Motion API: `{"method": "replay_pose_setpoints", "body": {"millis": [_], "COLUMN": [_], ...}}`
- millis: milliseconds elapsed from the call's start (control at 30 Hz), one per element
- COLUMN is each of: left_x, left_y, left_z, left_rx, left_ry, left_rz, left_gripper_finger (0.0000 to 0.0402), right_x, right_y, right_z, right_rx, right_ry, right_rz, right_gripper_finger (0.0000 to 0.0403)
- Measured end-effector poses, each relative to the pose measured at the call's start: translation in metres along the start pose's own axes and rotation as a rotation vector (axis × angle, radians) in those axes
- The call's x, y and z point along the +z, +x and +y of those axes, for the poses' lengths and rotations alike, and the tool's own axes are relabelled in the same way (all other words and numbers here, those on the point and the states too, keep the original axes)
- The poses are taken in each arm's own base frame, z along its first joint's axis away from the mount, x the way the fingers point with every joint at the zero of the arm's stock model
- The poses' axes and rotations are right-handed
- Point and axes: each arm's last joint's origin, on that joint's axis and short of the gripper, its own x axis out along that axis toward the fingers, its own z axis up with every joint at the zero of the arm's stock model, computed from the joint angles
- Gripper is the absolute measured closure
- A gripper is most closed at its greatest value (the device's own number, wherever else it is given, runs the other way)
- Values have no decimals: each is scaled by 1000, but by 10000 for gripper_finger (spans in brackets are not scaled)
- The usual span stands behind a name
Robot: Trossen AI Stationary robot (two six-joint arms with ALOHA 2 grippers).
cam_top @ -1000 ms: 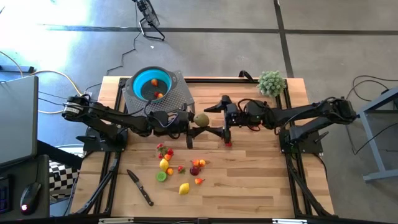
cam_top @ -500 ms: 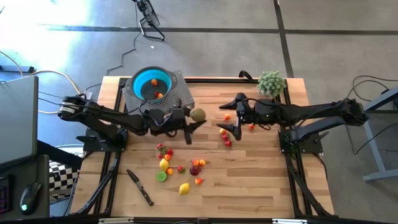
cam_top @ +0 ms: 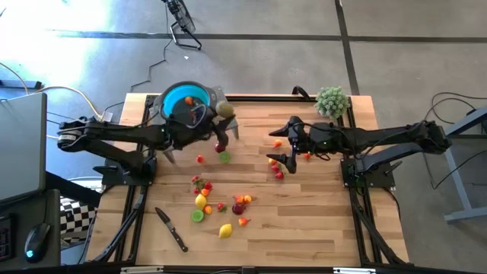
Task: Pick & Place Fruit
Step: Put the right brown kiwi into the blue strainer bowl on the shelf
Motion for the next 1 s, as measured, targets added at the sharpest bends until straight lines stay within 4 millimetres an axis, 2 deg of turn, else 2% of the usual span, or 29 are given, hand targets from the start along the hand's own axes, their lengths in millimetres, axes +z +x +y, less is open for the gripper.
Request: {"method": "replay_pose_setpoints", "body": {"millis": [200, 467, 767, 1000], "left_x": [2, 7, 0, -5], "left_y": [-6, -29, -53, -55], "left_z": [31, 65, 91, 100], "left_rx": [162, 403, 593, 644], "left_ry": [-6, -15, -48, -49], "left_rz": [78, 155, 259, 314], "left_gripper_finger": [226, 226, 226, 226], "right_x": [-3, -3, -4, -4], "right_y": [0, 0, 0, 0], "right_z": [0, -1, -1, -1], "right_rx": [-7, -8, -9, -9], "right_ry": [3, -3, -5, -5], "right_rz": [28, 32, 37, 37], "right_gripper_finger": [34, 34, 34, 34]}}
